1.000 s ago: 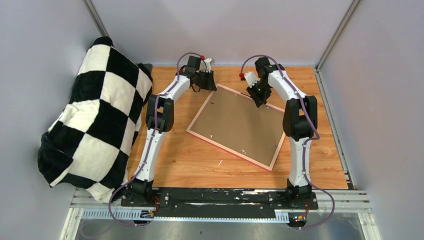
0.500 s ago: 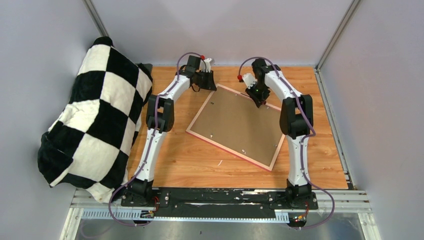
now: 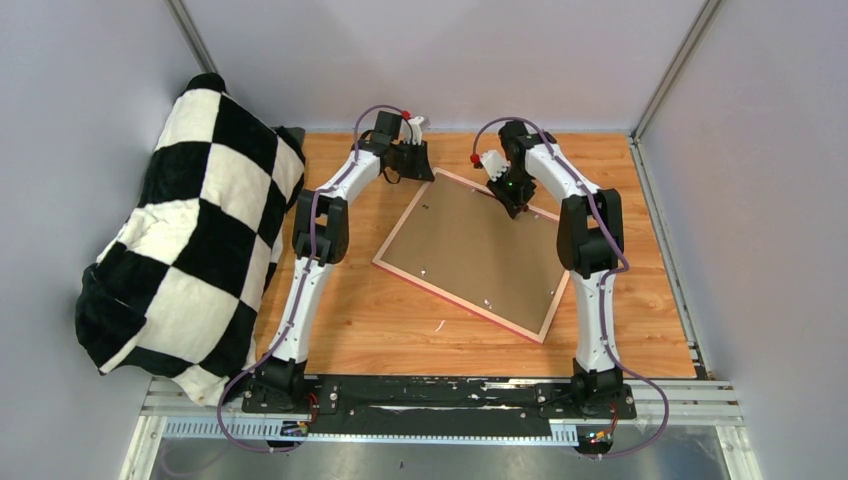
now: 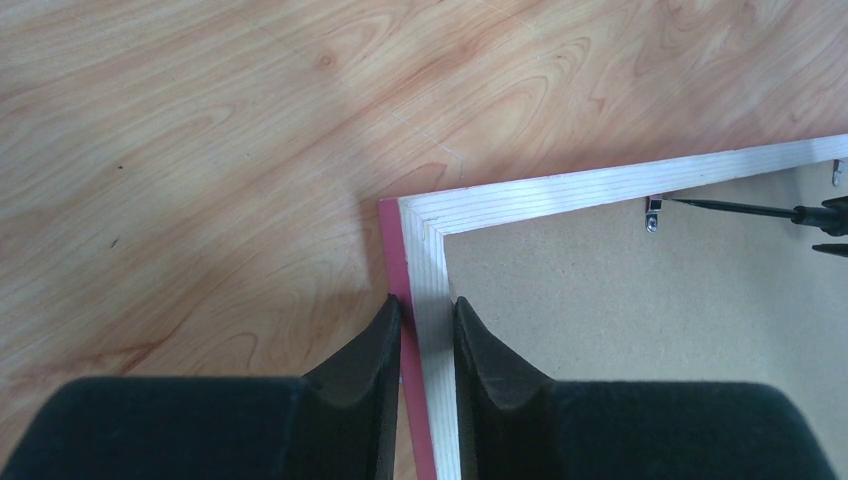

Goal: Take the photo out of the frame
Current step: Release the photo frame item from the photo frame.

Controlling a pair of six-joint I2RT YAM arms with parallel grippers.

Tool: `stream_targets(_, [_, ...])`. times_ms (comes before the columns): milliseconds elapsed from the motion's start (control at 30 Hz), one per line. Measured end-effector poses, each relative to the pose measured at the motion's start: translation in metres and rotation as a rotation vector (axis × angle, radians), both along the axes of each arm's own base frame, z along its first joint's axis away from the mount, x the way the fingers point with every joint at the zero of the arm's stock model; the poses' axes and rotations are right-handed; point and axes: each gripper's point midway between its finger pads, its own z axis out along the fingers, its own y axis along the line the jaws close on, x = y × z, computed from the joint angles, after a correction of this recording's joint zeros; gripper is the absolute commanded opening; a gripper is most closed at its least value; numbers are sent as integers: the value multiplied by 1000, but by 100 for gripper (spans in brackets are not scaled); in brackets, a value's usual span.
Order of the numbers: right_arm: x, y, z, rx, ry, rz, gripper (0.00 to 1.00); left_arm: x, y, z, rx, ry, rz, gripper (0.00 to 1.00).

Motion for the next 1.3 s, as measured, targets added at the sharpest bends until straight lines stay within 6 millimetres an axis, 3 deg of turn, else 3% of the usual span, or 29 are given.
stream_targets(1300, [-2,3,-11,-63,8,-24,0,0,-1,0,-10,0,-20,9])
